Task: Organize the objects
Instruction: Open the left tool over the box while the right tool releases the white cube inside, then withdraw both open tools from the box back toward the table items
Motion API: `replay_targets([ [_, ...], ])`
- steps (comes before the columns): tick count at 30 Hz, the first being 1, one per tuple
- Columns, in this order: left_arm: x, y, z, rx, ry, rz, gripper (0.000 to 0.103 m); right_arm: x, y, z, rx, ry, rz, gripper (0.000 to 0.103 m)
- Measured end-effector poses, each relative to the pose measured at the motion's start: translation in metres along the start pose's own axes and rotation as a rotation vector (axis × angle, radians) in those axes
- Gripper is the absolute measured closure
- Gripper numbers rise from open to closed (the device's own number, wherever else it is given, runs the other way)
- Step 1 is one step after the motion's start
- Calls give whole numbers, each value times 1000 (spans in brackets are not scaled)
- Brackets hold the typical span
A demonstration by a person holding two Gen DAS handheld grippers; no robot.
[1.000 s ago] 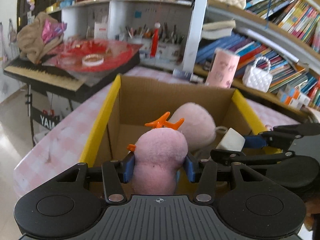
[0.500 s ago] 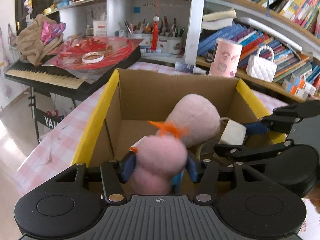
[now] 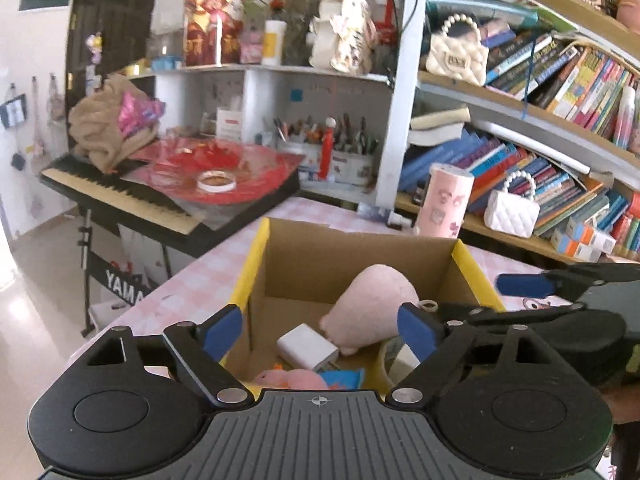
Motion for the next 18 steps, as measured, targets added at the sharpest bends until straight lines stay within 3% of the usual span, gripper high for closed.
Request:
replay_targets([
  [9,-4,-30,-28,-34,-12,-5,15,8,-58,-27,20,119,-151,21],
  [18,-3,-56,-51,-73,23,-44,11,-6,-88,-75,-81,193,-241,19],
])
Point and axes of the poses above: each gripper's, at about its wrist camera, not at the fingertips, and y roughly the way its jaws point, x to its right, z to its top, the point moved 5 cm from there along y, roughly the way its jaws point, and after that the axes turned 15 degrees about -z, right-handed, at the moved point
